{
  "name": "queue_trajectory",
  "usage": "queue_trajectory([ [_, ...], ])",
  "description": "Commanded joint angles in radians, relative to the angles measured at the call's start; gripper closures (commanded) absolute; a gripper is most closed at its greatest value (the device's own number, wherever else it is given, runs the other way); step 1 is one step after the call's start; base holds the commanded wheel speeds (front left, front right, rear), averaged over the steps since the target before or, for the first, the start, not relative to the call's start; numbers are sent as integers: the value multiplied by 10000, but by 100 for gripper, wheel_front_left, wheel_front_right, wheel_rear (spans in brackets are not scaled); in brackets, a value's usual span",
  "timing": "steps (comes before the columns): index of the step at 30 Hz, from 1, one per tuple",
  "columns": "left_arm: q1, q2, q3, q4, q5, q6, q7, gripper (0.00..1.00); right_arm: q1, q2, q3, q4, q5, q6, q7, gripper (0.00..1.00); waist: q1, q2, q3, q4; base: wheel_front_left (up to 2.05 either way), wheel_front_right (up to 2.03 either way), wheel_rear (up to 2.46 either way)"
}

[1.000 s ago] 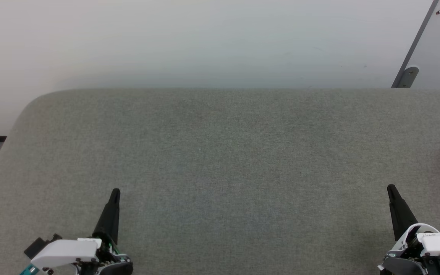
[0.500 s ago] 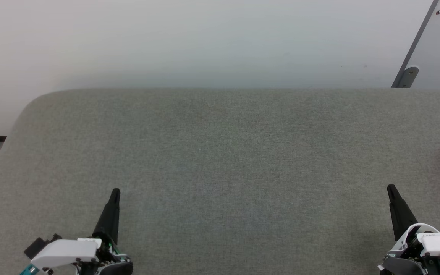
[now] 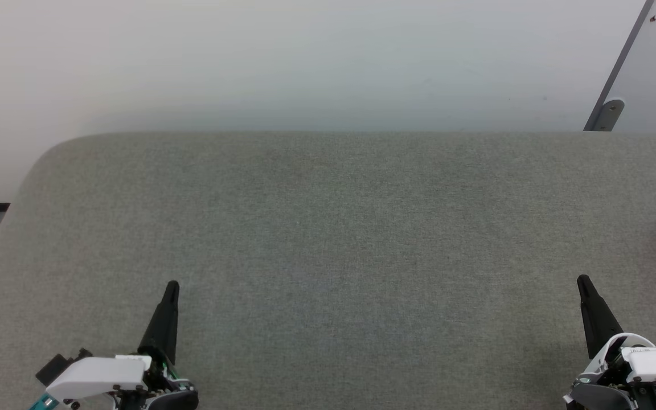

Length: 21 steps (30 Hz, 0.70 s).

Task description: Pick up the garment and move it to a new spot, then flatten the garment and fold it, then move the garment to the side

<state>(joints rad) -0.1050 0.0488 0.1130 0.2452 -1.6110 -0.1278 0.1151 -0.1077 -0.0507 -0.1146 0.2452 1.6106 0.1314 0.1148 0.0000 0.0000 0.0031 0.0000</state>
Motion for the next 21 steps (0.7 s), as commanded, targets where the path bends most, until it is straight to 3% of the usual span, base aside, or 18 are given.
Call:
queue_trajectory([
  [1,-88,-6,23,6,-34,-53,17,100,-20,27,-4,-21,44,-14,23,100,0,0,0,0,0,0,0],
  [21,-87,-6,22,6,-36,-54,16,100,-20,27,-3,-21,44,-14,22,100,0,0,0,0,0,0,0],
])
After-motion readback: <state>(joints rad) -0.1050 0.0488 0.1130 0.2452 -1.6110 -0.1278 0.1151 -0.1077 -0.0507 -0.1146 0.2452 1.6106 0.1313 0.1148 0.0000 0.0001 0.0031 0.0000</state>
